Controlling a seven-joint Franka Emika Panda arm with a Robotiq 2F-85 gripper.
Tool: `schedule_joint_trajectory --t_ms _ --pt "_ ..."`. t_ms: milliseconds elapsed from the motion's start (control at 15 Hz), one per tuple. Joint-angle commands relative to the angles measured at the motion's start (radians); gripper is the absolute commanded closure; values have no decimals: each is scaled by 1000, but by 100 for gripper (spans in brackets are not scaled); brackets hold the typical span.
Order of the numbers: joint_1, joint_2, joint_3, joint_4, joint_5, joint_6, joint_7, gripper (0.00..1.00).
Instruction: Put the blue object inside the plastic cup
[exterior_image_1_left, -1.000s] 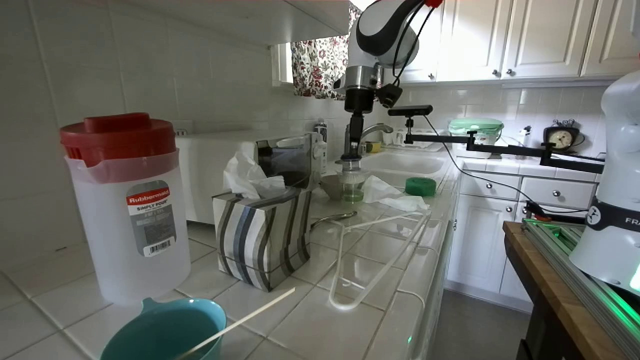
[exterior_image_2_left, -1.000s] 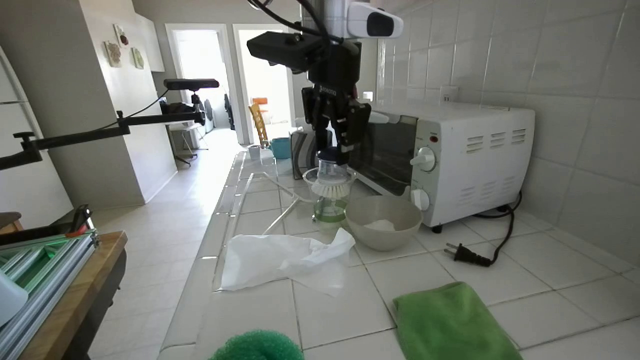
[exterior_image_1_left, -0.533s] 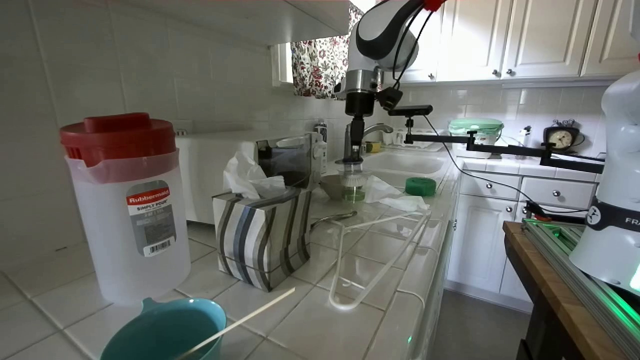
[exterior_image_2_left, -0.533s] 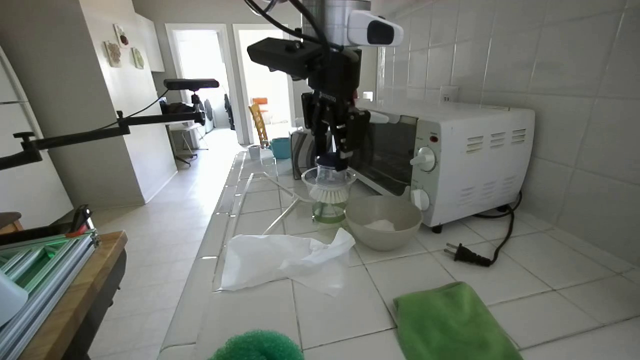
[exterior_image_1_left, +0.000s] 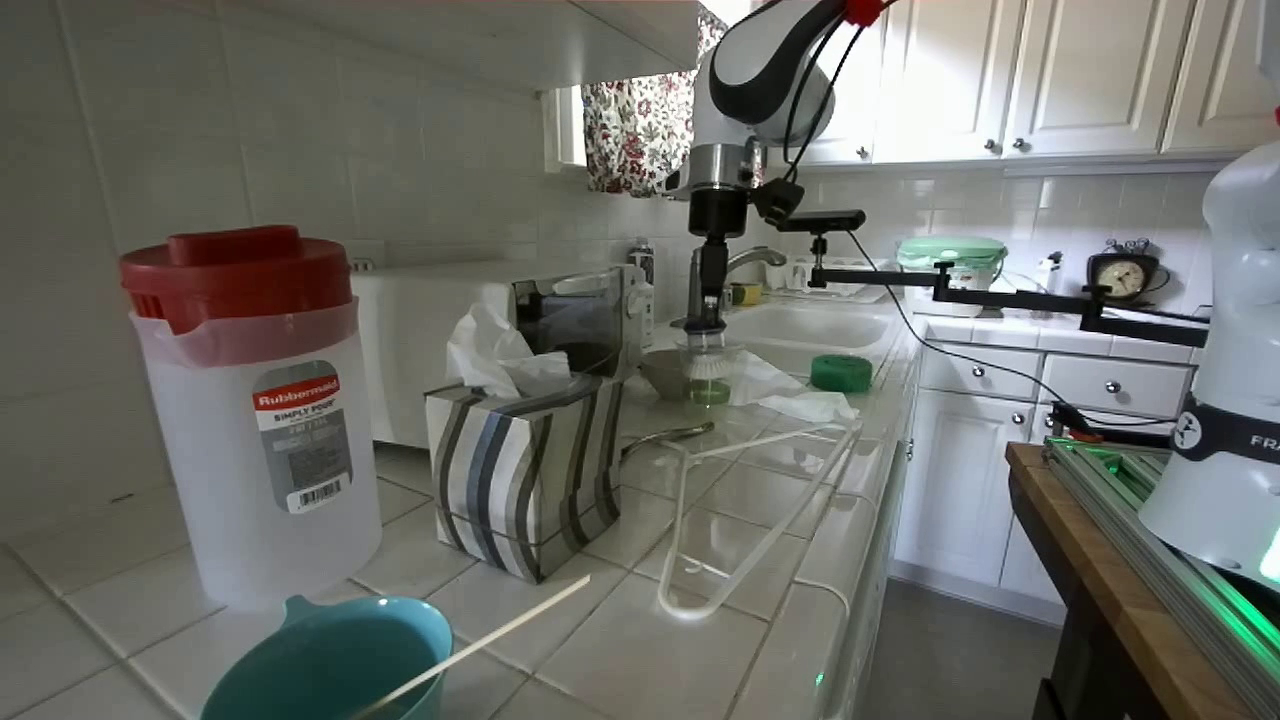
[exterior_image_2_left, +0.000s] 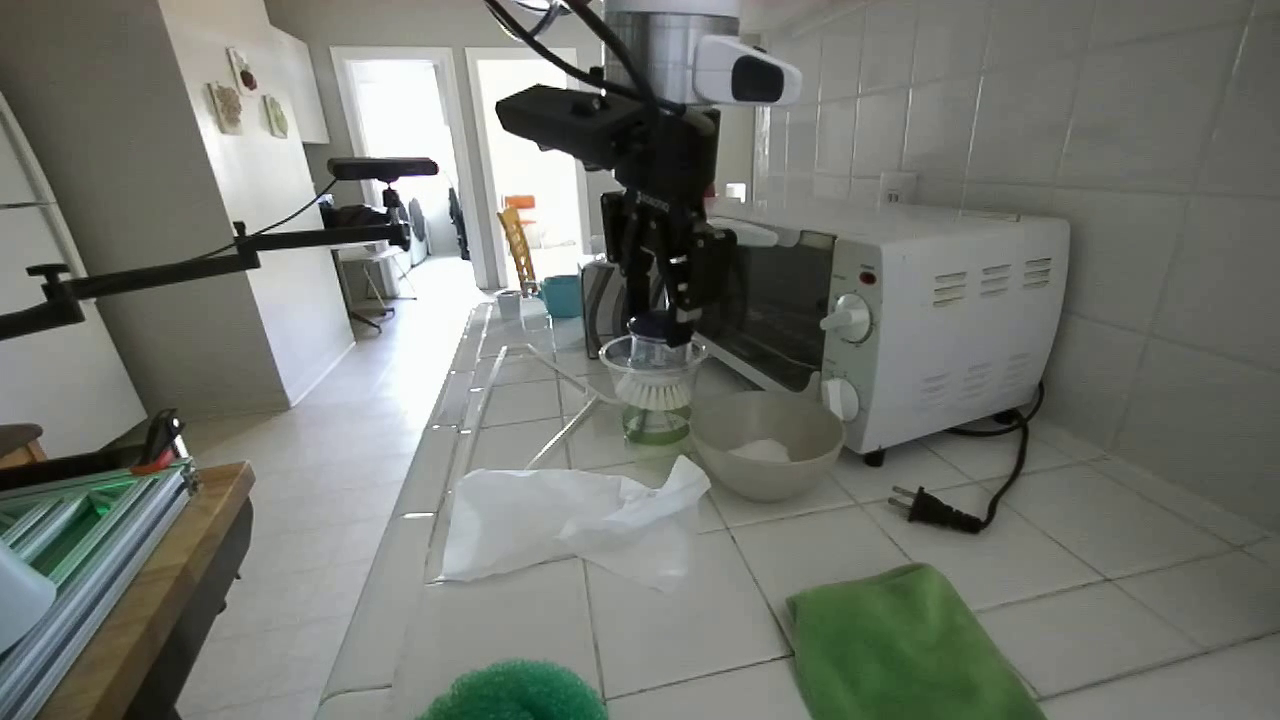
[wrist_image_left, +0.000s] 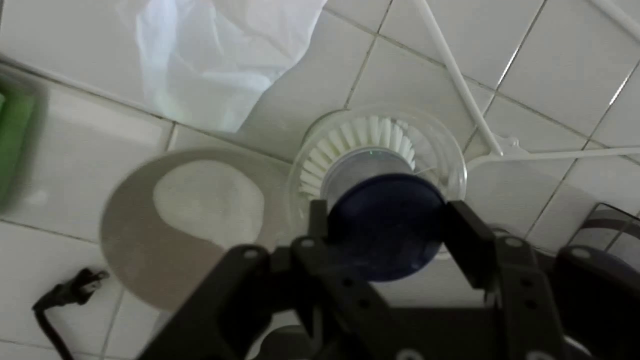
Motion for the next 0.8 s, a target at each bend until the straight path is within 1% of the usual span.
schedule_joint_trajectory --t_ms 0,733 --pt "-14 4 21 8 -22 -10 2 65" --pt "-26 28 23 10 -32 -8 8 65"
